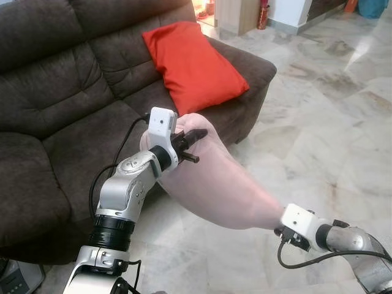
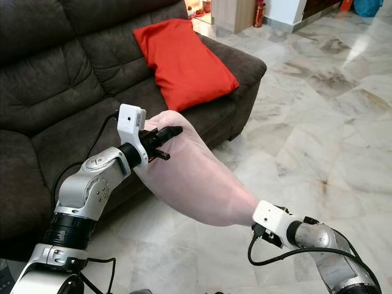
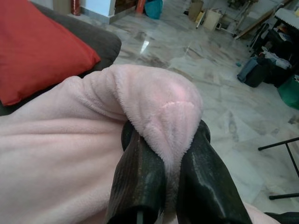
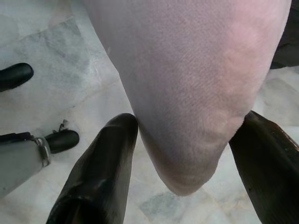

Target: Move the pillow to the sofa from floor

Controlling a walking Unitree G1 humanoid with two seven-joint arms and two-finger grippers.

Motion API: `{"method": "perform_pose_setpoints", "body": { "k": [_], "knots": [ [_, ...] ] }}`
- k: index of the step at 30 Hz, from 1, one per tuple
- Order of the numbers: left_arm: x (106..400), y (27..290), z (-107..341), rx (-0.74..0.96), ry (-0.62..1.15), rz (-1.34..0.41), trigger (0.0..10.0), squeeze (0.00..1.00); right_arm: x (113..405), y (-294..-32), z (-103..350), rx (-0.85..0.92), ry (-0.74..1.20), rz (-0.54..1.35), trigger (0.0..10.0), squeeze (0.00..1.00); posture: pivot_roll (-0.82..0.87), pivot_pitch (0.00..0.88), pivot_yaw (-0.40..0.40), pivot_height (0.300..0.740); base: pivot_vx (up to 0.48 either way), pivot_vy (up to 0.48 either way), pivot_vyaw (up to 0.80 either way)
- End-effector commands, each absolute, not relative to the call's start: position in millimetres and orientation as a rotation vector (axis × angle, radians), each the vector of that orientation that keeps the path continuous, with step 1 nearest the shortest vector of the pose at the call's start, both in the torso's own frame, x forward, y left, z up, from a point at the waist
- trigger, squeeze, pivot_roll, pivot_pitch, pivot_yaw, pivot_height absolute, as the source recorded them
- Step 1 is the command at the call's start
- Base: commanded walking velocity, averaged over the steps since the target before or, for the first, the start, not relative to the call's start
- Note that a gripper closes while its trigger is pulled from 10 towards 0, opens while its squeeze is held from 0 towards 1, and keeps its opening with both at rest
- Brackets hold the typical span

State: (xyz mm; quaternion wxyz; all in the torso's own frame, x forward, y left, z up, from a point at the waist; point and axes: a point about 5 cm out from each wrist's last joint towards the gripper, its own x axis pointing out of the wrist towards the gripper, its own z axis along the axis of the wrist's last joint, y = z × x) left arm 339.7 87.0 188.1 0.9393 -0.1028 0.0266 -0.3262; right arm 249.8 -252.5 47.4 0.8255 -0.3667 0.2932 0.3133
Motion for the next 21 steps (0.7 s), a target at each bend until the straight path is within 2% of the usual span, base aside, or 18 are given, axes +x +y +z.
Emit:
{"method": "perform_pose_setpoints", "body": {
  "k": [1, 3, 4, 5, 21],
  "knots": [
    [339.7, 85.8, 221.1, -0.22, -0.077, -0.694, 10.0, 0.0, 249.8, -248.0, 44.3, -0.779, 0.622, 0.684, 10.0, 0.0, 0.08, 0.088, 0.039, 0.74, 0.0, 0.0, 0.0],
    [339.8, 86.1, 221.0, -0.219, -0.076, -0.694, 10.0, 0.0, 250.1, -247.9, 44.2, -0.779, 0.621, 0.684, 10.0, 0.0, 0.08, 0.088, 0.039, 0.74, 0.0, 0.0, 0.0],
    [339.8, 86.3, 221.0, -0.219, -0.076, -0.693, 10.0, 0.0, 250.4, -247.7, 44.3, -0.776, 0.618, 0.682, 6.5, 0.0, 0.08, 0.087, 0.038, 0.74, 0.0, 0.0, 0.0],
    [339.8, 86.8, 221.0, -0.219, -0.076, -0.69, 10.0, 0.0, 251.1, -246.5, 44.5, -0.768, 0.611, 0.686, 0.0, 0.0, 0.08, 0.086, 0.037, 0.74, 0.0, 0.0, 0.0],
    [340.5, 86.4, 222.9, -0.229, -0.08, -0.691, 10.0, 0.0, 252.0, -241.7, 42.1, -0.756, 0.599, 0.691, 0.0, 0.0, 0.08, 0.078, 0.04, 0.74, 0.0, 0.0, 0.0]
  ]
}}
